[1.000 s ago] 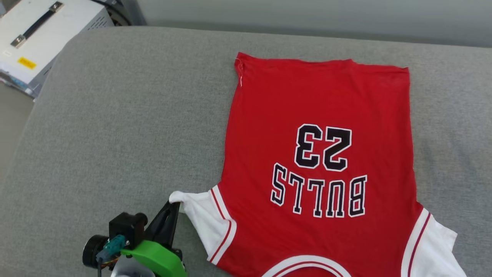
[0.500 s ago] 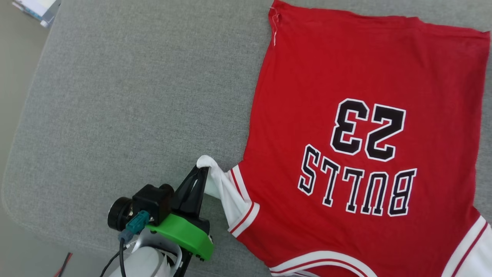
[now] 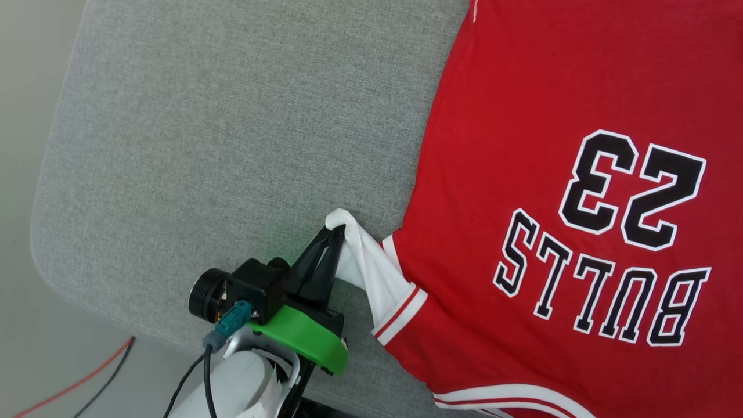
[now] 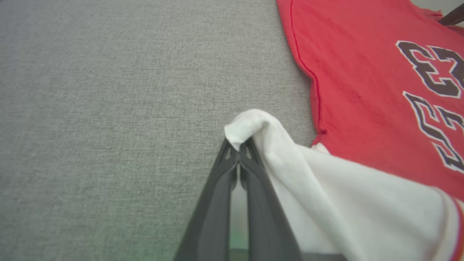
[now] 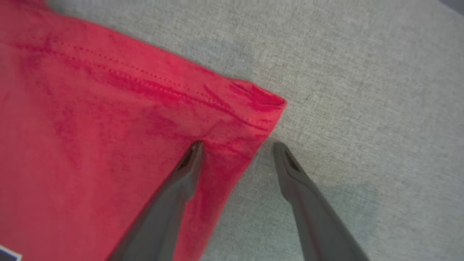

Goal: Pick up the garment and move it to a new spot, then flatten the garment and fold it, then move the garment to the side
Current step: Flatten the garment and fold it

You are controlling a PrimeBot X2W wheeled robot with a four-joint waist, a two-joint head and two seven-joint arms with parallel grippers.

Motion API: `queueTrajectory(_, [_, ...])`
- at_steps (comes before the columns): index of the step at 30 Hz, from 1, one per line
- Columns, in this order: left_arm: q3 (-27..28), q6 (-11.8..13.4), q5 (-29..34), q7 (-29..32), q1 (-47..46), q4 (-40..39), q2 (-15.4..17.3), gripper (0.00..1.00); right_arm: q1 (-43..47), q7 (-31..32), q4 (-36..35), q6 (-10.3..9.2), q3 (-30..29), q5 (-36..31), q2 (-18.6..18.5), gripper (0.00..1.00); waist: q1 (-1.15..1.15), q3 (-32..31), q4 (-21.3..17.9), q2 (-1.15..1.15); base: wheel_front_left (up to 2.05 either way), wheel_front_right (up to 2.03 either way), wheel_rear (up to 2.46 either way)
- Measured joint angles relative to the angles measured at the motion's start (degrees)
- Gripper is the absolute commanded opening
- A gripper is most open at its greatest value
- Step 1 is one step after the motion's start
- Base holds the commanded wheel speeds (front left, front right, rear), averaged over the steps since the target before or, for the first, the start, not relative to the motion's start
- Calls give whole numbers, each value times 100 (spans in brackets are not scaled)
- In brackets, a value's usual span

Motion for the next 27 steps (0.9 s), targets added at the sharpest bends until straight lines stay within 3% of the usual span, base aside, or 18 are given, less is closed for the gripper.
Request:
queueTrajectory(2, [9,-42,0,0,-3,26,-23,0,59,-18,-62,1,14,73,-108,100,0,30,35,0,0,0,0])
queueTrajectory(3, [13,-51,1,0,-3,40,-36,0,76,-36,-88,1,14,83,-135,69,0,37,43,0,0,0,0])
queueTrajectory(4, [22,-55,2,0,-4,59,-45,0,87,-45,-109,1,10,115,-153,2,0,38,44,0,0,0,0])
queueTrajectory(12, [166,-131,41,-1,7,240,-86,0,62,-535,-99,1,115,153,57,0,0,-186,-38,0,0,0,0])
queueTrajectory(18, [293,-148,41,-1,187,364,-25,0,74,-851,-119,1,537,229,76,0,0,-595,-140,0,0,0,0])
queueTrajectory(27, [452,-93,-13,-1,728,410,168,0,721,-1268,-753,1,1048,839,-677,0,0,-1347,-396,0,0,0,0])
